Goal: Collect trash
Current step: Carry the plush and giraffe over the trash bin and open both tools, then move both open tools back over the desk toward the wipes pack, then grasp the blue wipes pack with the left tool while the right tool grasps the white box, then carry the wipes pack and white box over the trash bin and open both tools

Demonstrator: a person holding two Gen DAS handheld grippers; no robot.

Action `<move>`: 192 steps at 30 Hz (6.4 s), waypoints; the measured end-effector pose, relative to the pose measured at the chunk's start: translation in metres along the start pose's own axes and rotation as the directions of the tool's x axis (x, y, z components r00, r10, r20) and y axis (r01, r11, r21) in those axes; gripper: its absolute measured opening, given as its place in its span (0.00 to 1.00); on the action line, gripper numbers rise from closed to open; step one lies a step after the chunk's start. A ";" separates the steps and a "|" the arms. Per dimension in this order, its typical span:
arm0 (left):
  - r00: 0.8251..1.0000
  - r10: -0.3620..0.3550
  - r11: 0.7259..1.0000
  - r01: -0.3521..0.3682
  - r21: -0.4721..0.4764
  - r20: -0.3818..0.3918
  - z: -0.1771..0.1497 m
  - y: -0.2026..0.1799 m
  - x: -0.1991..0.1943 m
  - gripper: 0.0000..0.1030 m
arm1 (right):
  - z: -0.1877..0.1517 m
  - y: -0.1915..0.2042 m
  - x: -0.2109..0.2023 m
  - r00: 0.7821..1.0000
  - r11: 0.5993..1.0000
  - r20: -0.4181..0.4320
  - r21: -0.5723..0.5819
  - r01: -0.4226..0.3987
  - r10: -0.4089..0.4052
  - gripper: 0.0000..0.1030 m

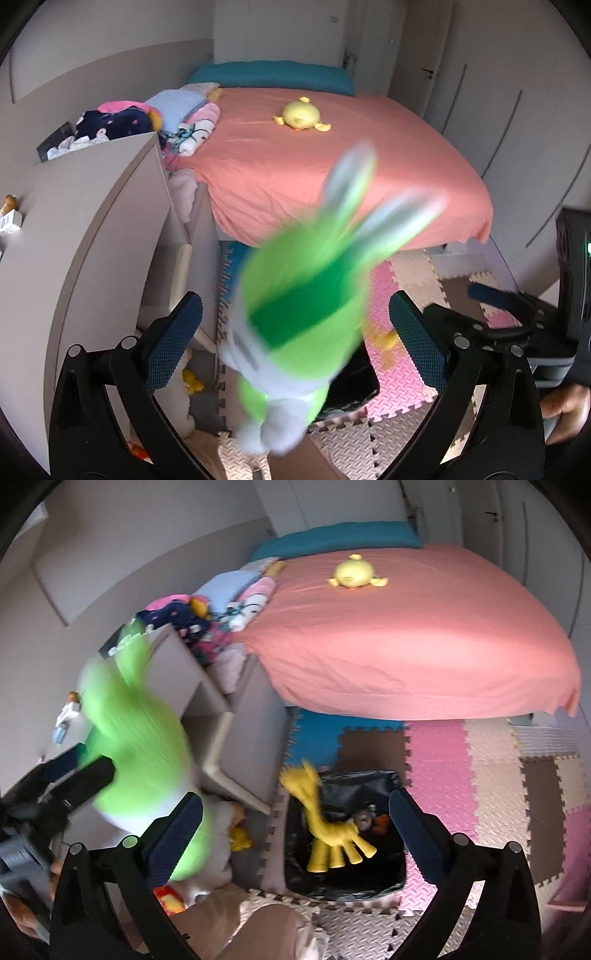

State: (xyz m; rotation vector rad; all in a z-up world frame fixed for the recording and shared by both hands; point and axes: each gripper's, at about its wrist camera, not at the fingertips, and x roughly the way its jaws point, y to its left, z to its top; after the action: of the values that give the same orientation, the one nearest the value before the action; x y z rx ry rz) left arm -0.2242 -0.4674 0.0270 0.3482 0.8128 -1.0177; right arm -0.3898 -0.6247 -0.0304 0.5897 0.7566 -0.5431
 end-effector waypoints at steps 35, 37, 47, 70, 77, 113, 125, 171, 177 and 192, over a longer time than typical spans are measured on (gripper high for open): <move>0.994 0.073 0.983 -0.058 -0.175 0.080 0.007 0.110 -0.059 0.95 | 0.028 0.114 0.019 0.998 0.986 -0.012 -0.156 -0.066 0.065 0.98; 0.991 0.103 0.976 -0.083 -0.200 0.087 0.007 0.128 -0.066 0.95 | 0.032 0.134 0.023 0.996 0.979 -0.019 -0.184 -0.089 0.087 0.98; 0.953 0.296 0.895 -0.252 -0.368 0.066 -0.009 0.245 -0.101 0.95 | 0.046 0.242 0.049 0.973 0.919 -0.087 -0.319 -0.233 0.216 0.98; 0.919 0.359 0.628 -0.366 -0.687 -0.161 -0.006 0.430 -0.062 0.61 | 0.097 0.398 0.117 0.959 0.838 -0.152 -0.465 -0.284 0.241 0.98; 0.918 0.345 0.624 -0.379 -0.683 -0.194 0.001 0.448 -0.040 0.60 | 0.112 0.436 0.147 0.953 0.816 -0.174 -0.493 -0.303 0.249 0.98; 0.936 0.322 0.684 -0.336 -0.648 -0.144 -0.055 0.503 -0.089 0.48 | 0.060 0.592 0.223 0.953 0.521 -0.249 -0.798 -0.303 0.174 0.27; 0.948 0.310 0.701 -0.280 -0.656 -0.074 -0.060 0.462 -0.130 0.45 | 0.056 0.558 0.135 0.902 0.573 -0.250 -0.704 -0.419 0.353 0.27; 0.969 -0.078 0.997 0.076 -0.018 -0.233 -0.062 -0.023 0.045 0.41 | 0.003 0.029 0.003 0.997 0.989 0.047 -0.135 -0.058 0.065 0.70; 0.985 -0.002 1.000 0.005 0.020 -0.170 -0.061 -0.034 0.040 0.94 | 0.002 0.010 0.002 0.997 0.995 0.079 -0.098 0.008 -0.001 0.97; 0.987 0.002 1.000 -0.005 -0.024 -0.161 -0.059 -0.024 0.036 0.94 | 0.003 0.013 0.005 0.997 0.996 0.075 -0.085 -0.008 0.014 0.97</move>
State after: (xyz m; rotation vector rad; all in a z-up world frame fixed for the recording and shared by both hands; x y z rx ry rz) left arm -0.2603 -0.4657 -0.0370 0.4146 0.9688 -0.9844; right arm -0.3769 -0.6190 -0.0285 0.4917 0.7008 -0.5176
